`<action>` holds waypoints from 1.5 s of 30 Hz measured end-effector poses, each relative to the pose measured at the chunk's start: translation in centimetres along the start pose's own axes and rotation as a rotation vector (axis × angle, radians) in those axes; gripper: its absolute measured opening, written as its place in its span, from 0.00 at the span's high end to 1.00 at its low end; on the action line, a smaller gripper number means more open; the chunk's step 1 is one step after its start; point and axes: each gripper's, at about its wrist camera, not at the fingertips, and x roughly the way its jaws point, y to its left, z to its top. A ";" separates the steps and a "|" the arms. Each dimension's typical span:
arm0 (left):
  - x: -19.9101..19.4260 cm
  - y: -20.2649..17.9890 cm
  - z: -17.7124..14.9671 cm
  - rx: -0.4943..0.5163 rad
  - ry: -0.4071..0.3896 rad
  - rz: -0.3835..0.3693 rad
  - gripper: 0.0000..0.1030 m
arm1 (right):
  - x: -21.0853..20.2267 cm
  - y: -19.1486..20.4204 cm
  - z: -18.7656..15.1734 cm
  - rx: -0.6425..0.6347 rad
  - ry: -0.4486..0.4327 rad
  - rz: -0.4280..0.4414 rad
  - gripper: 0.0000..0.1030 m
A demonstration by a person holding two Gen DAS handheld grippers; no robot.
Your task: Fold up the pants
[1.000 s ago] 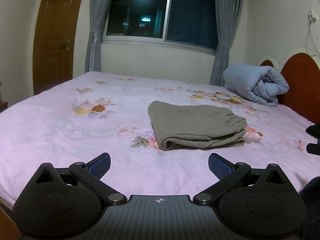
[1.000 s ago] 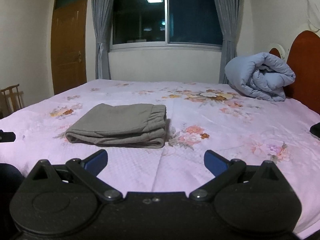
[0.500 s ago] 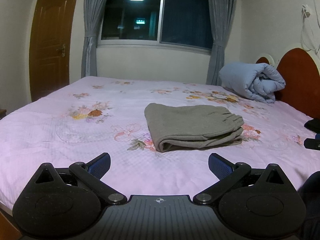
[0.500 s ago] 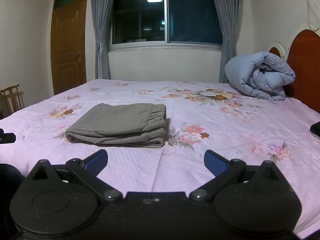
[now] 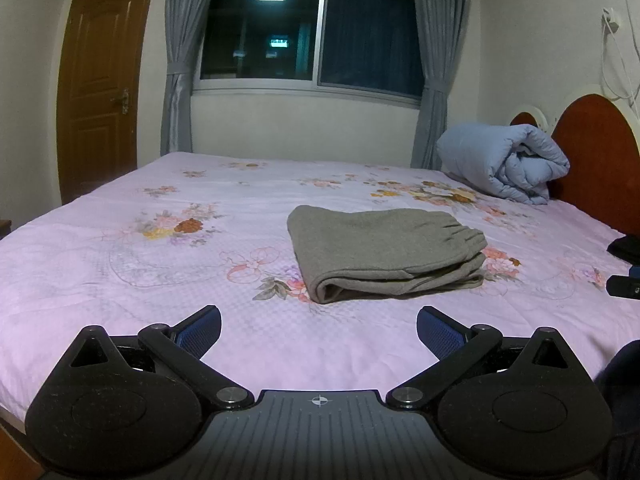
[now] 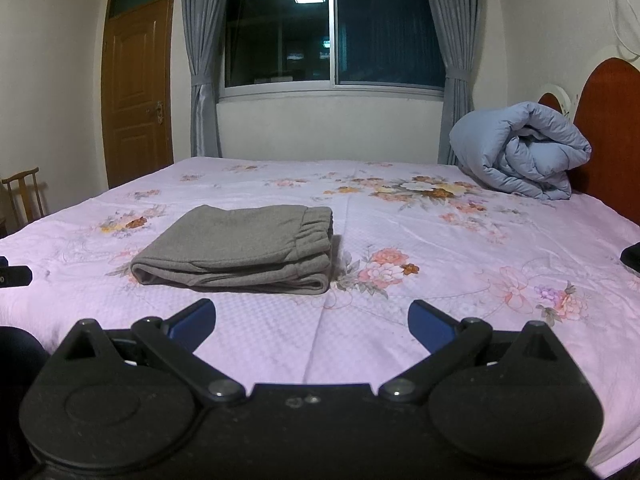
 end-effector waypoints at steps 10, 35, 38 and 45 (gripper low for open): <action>0.1 0.0 0.0 0.002 0.002 0.000 0.00 | 0.0 0.0 0.0 0.000 -0.001 -0.001 0.06; 0.2 -0.2 0.1 0.011 -0.001 0.003 0.00 | -0.1 0.0 0.0 0.001 0.000 -0.001 0.06; 0.2 -0.2 0.1 0.008 -0.001 0.005 0.00 | -0.1 0.0 0.0 0.001 0.001 -0.001 0.06; -0.1 0.2 0.0 -0.005 -0.043 -0.015 0.00 | -0.1 0.1 0.0 0.001 0.001 -0.001 0.06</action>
